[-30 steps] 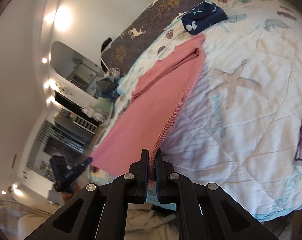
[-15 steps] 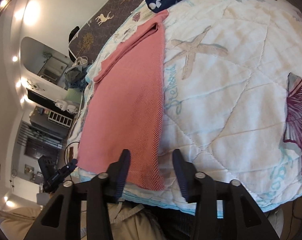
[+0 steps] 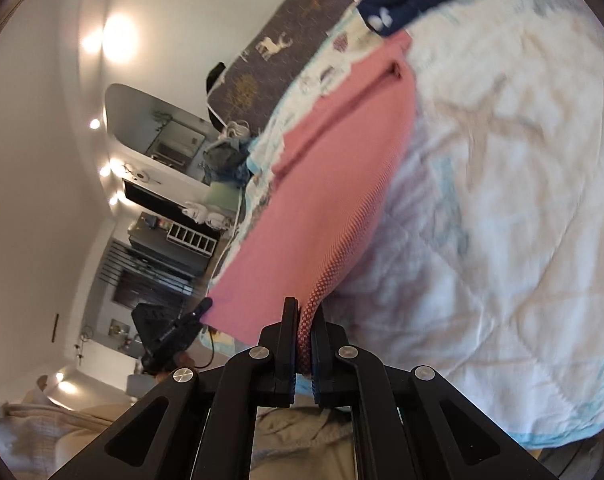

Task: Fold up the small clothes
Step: 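Lift the shirt end with both tools, fold it over the strip, open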

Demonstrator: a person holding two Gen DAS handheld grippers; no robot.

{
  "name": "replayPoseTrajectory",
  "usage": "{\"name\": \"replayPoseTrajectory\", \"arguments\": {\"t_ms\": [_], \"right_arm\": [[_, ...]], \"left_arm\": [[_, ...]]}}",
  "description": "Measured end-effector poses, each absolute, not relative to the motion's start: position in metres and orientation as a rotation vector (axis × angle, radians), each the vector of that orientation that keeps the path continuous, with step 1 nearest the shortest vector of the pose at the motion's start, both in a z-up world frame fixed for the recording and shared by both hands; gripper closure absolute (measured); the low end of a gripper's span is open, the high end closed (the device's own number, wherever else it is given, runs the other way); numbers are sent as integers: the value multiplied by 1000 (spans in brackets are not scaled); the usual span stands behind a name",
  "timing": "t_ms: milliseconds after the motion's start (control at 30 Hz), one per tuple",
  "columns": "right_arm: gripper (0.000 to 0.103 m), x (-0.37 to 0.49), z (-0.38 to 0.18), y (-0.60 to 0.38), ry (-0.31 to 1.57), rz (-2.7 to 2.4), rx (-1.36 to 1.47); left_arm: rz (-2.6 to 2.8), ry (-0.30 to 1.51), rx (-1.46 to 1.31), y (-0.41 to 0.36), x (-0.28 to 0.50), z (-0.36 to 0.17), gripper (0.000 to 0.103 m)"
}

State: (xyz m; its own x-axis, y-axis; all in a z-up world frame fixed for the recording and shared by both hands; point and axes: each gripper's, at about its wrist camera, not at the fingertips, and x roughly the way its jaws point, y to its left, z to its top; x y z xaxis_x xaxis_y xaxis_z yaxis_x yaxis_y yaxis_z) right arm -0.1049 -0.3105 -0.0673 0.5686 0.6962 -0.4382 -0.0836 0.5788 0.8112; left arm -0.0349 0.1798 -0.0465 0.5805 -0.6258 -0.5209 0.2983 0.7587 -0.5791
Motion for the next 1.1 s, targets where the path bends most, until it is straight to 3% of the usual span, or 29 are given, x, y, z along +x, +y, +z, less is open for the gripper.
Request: {"name": "replayPoseTrajectory", "arguments": {"t_ms": [600, 1100], "right_arm": [[99, -58, 2, -336, 679, 504, 728], [99, 20, 41, -346, 614, 400, 578]], "left_arm": [[-560, 592, -350, 153, 34, 39, 98], [-528, 537, -345, 125, 118, 68, 98]]}}
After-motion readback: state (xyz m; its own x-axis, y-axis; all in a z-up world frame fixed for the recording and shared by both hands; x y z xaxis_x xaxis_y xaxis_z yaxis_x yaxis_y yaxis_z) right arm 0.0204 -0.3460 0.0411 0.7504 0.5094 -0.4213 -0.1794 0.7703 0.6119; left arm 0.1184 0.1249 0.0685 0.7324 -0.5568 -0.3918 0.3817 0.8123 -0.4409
